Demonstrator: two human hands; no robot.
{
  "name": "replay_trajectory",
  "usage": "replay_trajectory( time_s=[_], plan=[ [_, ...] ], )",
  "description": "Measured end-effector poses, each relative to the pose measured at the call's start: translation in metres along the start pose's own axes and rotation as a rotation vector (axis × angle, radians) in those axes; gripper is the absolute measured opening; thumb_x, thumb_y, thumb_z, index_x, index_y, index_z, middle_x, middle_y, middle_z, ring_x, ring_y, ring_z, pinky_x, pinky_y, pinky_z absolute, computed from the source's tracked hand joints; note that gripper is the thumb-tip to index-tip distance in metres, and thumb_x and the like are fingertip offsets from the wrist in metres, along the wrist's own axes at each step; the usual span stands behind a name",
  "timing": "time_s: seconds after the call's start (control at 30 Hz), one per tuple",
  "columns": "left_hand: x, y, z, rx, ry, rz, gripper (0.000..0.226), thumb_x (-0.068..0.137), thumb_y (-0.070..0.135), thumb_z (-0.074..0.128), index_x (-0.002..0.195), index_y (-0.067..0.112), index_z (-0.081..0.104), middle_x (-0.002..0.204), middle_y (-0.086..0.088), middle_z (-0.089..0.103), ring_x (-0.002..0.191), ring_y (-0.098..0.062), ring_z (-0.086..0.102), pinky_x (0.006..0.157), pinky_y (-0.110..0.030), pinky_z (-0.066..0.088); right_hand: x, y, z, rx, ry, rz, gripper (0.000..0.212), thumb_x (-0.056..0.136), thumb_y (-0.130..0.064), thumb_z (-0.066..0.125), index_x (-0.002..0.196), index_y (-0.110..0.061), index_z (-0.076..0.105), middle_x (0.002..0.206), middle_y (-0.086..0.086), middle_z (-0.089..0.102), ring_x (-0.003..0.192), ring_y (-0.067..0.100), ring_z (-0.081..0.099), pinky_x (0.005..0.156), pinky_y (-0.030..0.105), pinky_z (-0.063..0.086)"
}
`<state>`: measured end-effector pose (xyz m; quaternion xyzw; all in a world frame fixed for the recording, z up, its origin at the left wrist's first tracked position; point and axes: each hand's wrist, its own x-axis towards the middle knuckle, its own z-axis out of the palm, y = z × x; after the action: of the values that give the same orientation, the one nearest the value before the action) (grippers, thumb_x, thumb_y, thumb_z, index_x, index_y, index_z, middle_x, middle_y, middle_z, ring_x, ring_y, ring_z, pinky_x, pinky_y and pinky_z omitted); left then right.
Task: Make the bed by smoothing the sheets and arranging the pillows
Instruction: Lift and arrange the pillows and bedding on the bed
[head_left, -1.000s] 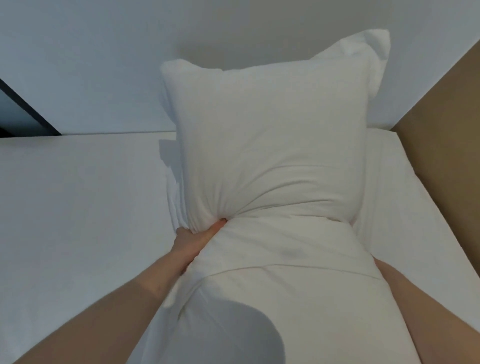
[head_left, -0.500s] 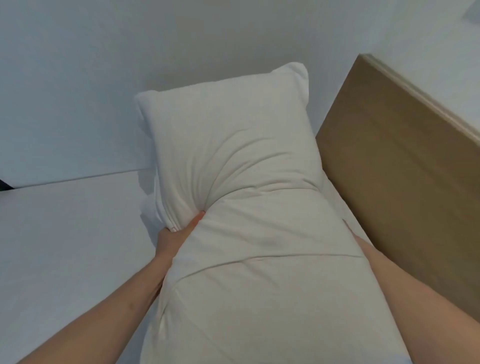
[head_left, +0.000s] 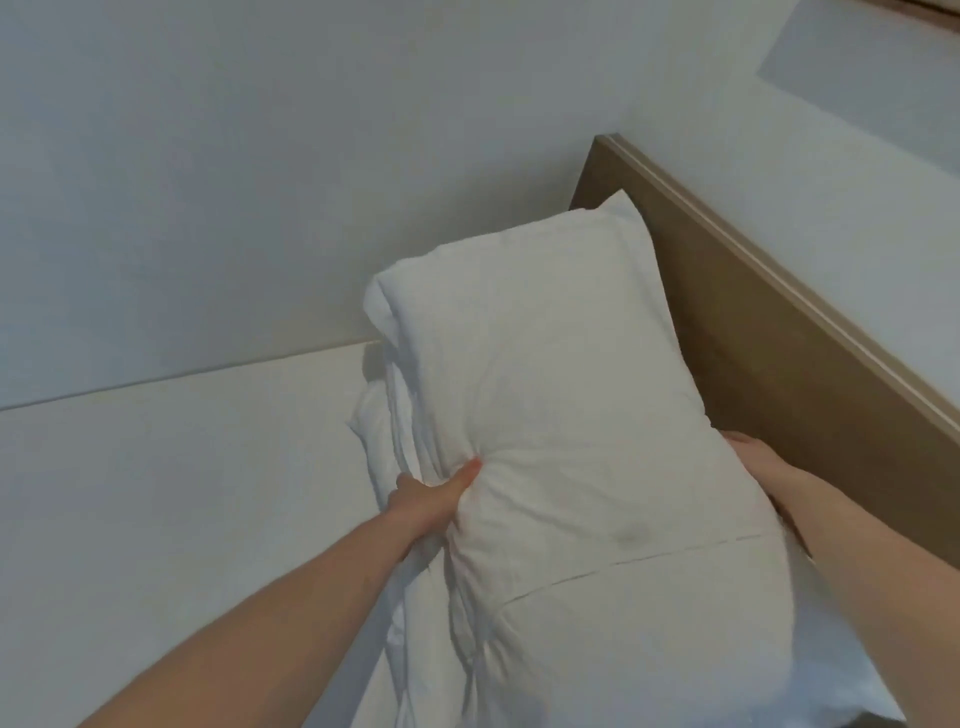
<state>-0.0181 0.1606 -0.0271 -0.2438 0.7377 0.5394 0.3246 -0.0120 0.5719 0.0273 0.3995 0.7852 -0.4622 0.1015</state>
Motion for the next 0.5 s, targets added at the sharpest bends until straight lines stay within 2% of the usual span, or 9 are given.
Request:
replay_trajectory(
  time_s=[0.07,0.13,0.17,0.2,0.27,0.33,0.43,0.5],
  plan=[
    [0.001,0.004,0.024,0.067,-0.004,0.032,0.156,0.040,0.103,0.057,0.161,0.015,0.013,0.164,-0.013,0.025,0.146,-0.033,0.037,0.117,-0.047,0.037,0.001,-0.003,-0.010,0.092,0.159,-0.094,0.039,0.099,-0.027,0.063,0.136,-0.012,0.060,0.141,0.012,0.060,0.117,0.027,0.056,0.100,0.033,0.040],
    [0.004,0.010,0.042,0.081,0.025,0.033,0.146,0.048,0.102,0.056,0.161,0.018,0.015,0.163,-0.014,0.024,0.146,-0.033,0.036,0.119,-0.046,0.033,-0.015,-0.019,-0.015,0.096,0.333,-0.200,0.052,0.096,-0.044,0.062,0.142,-0.021,0.056,0.147,0.004,0.056,0.130,0.023,0.053,0.107,0.033,0.038],
    [0.006,0.012,0.046,0.072,0.023,0.025,0.149,0.046,0.103,0.055,0.161,0.018,0.014,0.163,-0.014,0.024,0.146,-0.033,0.036,0.120,-0.046,0.033,-0.023,-0.027,-0.011,0.084,0.352,-0.256,0.058,0.094,-0.053,0.060,0.145,-0.026,0.053,0.149,-0.002,0.054,0.133,0.021,0.051,0.109,0.034,0.037],
    [0.008,0.012,0.048,0.068,0.016,0.018,0.153,0.041,0.105,0.053,0.161,0.019,0.013,0.164,-0.013,0.024,0.146,-0.033,0.036,0.120,-0.046,0.033,-0.032,-0.033,-0.002,0.025,0.340,-0.331,0.063,0.093,-0.060,0.058,0.148,-0.030,0.049,0.151,-0.005,0.051,0.135,0.019,0.049,0.111,0.036,0.036],
    [0.010,0.010,0.047,0.075,0.024,0.010,0.155,0.038,0.106,0.052,0.161,0.018,0.015,0.163,-0.013,0.027,0.145,-0.033,0.037,0.119,-0.047,0.034,-0.052,-0.037,0.026,-0.258,0.293,-0.434,0.073,0.092,-0.072,0.050,0.153,-0.034,0.039,0.157,-0.006,0.042,0.142,0.022,0.043,0.117,0.046,0.033],
    [0.011,0.007,0.044,0.091,0.051,-0.009,0.143,0.053,0.101,0.053,0.161,0.015,0.016,0.163,-0.016,0.028,0.145,-0.035,0.038,0.119,-0.047,0.034,-0.053,-0.032,0.055,-0.500,0.280,-0.471,0.079,0.092,-0.078,0.038,0.157,-0.034,0.031,0.162,-0.002,0.035,0.146,0.028,0.037,0.118,0.052,0.029],
    [-0.003,0.008,0.043,0.116,0.066,-0.004,0.127,0.069,0.093,0.051,0.161,0.014,0.016,0.165,-0.017,0.023,0.147,-0.036,0.035,0.120,-0.046,0.032,-0.042,-0.030,0.061,-0.606,0.237,-0.419,0.083,0.091,-0.081,0.028,0.159,-0.034,0.025,0.165,0.000,0.031,0.148,0.031,0.034,0.118,0.055,0.028],
    [-0.020,0.012,0.040,0.140,0.037,0.058,0.116,0.078,0.087,0.051,0.161,0.013,0.018,0.165,-0.015,0.026,0.147,-0.034,0.036,0.119,-0.043,0.032,-0.053,-0.042,0.050,-0.619,0.249,-0.407,0.079,0.094,-0.075,0.030,0.160,-0.032,0.024,0.166,0.001,0.028,0.149,0.033,0.030,0.119,0.058,0.027]
  ],
)
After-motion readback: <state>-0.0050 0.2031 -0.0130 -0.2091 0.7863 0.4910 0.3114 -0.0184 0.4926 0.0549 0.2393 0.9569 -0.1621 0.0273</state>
